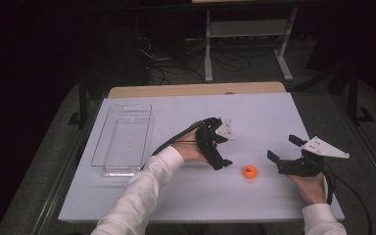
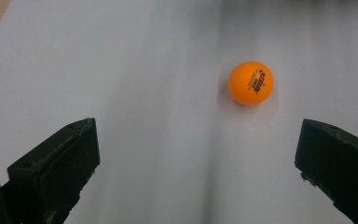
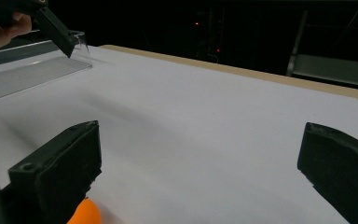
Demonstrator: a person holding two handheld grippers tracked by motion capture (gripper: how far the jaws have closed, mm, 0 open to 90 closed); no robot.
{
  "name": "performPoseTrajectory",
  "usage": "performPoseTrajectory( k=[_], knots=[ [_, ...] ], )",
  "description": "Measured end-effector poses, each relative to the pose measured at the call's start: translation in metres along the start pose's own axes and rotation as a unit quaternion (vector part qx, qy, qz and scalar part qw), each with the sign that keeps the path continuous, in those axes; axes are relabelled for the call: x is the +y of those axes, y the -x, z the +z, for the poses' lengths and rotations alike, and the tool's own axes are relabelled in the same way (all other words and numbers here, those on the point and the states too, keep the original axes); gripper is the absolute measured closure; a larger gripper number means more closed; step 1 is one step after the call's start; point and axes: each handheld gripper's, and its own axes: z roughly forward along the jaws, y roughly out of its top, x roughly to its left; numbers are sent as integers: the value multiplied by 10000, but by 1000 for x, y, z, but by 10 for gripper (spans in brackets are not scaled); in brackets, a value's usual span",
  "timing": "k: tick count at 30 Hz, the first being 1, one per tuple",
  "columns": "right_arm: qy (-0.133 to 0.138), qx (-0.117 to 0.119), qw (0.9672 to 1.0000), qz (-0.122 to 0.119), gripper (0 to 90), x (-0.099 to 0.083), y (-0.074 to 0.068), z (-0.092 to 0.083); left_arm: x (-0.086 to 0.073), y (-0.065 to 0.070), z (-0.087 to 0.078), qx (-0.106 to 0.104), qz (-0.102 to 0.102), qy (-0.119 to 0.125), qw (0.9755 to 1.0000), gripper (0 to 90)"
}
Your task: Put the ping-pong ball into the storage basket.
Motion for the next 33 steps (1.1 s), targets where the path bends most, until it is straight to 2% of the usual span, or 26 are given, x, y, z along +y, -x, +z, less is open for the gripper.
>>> performPoseTrajectory(
  k=[12,29,33],
  knots=[
    [7,10,10000,-26,0,0,0,-1,8,5,16,-158,7,-55,9999,0],
    [18,10,10000,-18,0,0,1,0,18,9,34,-313,105,-236,9992,0],
    [1,7,10000,-25,0,0,0,0,19,12,41,-370,186,-270,9988,0]
  ],
)
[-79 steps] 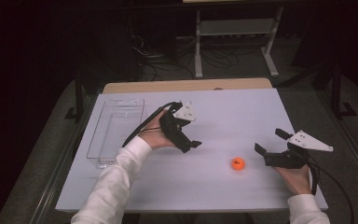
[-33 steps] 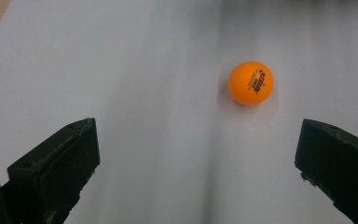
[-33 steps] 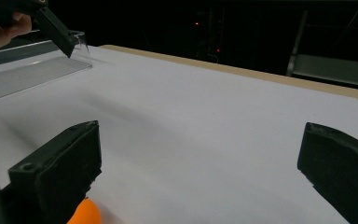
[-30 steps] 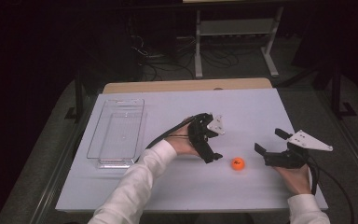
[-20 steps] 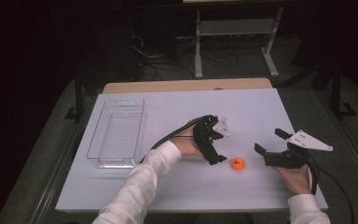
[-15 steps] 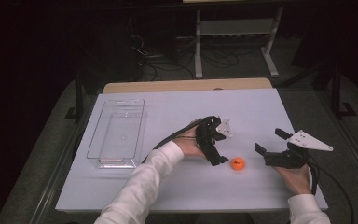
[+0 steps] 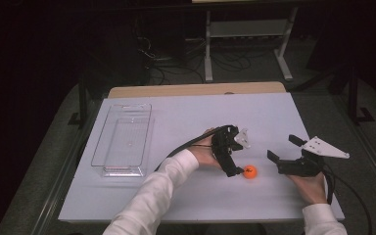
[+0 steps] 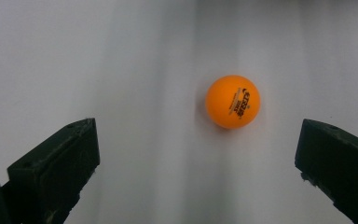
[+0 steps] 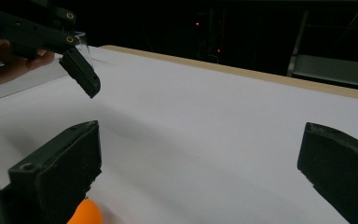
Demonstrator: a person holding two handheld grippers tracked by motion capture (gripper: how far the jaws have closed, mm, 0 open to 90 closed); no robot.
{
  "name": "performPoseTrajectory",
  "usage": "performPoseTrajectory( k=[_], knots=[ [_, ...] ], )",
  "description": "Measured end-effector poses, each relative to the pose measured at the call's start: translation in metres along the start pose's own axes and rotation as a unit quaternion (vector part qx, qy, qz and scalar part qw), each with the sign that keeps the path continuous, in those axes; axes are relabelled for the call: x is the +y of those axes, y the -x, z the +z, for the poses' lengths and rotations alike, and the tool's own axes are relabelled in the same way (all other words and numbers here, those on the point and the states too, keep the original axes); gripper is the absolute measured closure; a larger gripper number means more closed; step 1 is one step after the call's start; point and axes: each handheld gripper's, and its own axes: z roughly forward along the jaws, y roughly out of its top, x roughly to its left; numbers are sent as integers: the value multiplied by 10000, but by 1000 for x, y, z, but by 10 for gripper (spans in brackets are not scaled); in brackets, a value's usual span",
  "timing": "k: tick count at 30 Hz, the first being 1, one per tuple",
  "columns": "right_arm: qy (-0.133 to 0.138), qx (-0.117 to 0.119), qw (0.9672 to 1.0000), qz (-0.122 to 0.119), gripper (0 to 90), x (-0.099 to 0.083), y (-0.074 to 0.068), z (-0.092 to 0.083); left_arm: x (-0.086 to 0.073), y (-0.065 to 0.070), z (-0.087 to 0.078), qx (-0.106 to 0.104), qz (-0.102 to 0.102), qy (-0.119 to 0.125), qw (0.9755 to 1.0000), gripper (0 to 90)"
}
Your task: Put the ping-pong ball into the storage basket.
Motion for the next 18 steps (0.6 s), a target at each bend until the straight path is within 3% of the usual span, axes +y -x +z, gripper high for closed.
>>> performPoseTrajectory(
  k=[7,18],
  knots=[
    [-31,2,10000,14,0,0,0,1,4,5,15,-119,118,-133,9998,0],
    [-13,13,10000,32,0,0,0,0,7,6,27,-246,115,-146,9995,0]
  ],
)
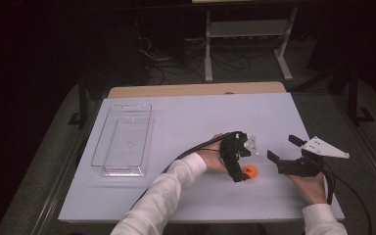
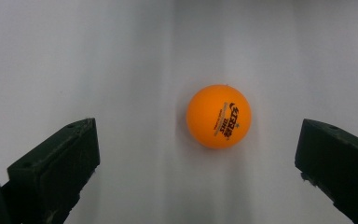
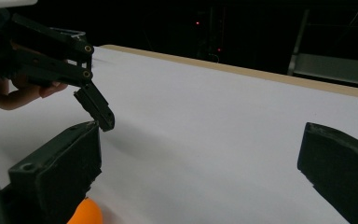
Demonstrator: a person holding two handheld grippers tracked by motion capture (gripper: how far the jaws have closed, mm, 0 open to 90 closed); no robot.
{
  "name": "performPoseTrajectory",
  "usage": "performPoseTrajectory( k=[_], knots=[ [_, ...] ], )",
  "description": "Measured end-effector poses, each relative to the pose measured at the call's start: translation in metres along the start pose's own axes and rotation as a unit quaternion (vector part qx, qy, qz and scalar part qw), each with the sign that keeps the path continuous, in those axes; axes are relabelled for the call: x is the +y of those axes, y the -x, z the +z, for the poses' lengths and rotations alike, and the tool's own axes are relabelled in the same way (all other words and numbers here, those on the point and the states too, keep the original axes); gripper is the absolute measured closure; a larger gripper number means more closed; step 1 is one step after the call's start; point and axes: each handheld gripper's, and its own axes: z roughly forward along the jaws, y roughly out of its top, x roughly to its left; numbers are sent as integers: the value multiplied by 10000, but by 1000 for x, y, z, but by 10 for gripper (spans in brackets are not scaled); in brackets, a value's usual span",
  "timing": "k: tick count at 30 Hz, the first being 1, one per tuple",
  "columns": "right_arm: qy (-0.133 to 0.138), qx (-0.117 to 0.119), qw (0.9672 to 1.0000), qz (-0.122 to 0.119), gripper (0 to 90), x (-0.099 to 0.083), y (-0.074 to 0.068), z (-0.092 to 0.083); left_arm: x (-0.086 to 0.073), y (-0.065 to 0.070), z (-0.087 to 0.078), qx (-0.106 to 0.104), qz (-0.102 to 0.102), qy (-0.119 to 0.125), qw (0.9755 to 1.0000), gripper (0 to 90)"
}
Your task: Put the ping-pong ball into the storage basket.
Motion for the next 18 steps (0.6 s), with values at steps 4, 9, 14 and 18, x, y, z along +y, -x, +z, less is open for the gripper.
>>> performPoseTrajectory(
  k=[4,9,14,18],
  knots=[
    [-6,5,10000,-3,0,0,0,0,0,1,5,-36,1,-19,10000,0],
    [-2,-3,10000,-1,0,0,0,0,2,1,10,-62,20,60,10000,0],
    [-8,-9,10000,4,0,-1,1,-1,3,2,16,-115,23,64,9999,0],
    [-11,-8,10000,17,0,-1,1,-1,3,3,19,-135,48,67,9999,0]
  ],
)
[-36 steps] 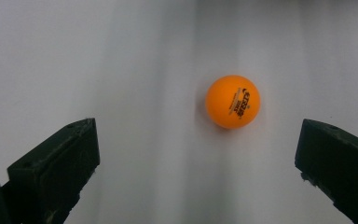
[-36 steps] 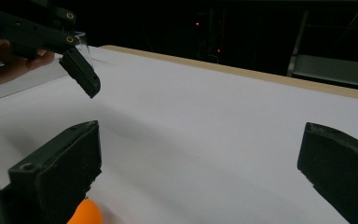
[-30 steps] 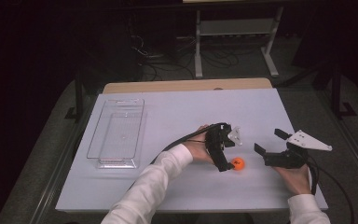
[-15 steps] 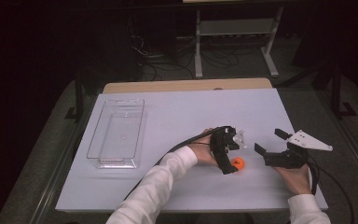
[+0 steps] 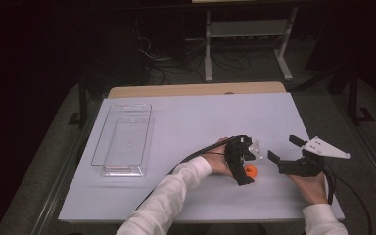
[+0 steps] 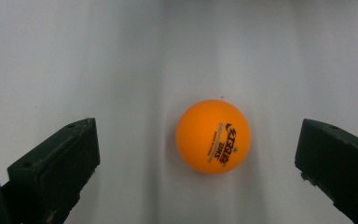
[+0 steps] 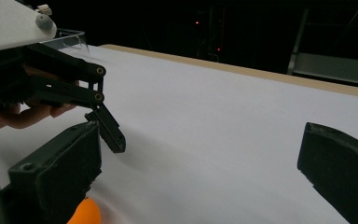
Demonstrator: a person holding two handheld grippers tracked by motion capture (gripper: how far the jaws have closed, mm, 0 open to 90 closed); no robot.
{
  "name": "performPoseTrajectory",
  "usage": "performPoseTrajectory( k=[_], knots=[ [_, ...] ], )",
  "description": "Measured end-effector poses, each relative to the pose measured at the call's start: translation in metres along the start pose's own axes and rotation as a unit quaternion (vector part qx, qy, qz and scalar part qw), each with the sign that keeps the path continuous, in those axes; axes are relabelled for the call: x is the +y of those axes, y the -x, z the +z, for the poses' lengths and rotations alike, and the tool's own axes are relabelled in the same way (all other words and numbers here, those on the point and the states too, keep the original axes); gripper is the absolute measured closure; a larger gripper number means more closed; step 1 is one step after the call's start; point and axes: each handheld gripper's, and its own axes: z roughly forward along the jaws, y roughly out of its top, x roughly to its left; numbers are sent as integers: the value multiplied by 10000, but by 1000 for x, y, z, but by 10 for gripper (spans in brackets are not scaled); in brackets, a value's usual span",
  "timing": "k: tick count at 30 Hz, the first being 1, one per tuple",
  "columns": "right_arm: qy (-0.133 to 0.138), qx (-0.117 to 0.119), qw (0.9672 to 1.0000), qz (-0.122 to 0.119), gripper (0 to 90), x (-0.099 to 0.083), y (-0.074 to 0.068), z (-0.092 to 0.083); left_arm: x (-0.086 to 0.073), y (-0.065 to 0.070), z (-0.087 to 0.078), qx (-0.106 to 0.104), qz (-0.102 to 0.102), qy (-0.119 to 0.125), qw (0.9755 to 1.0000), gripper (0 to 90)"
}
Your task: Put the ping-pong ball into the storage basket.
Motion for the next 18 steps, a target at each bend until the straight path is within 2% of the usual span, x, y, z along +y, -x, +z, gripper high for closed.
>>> performPoseTrajectory(
  k=[10,13,18],
  knots=[
    [8,8,10000,-8,0,0,0,0,0,0,8,-26,3,1,10000,0],
    [2,8,10000,-11,0,0,0,0,0,0,9,-120,-19,6,9999,0],
    [-32,17,10000,-23,0,-1,1,1,-1,-2,10,-78,-45,-38,10000,0]
  ],
)
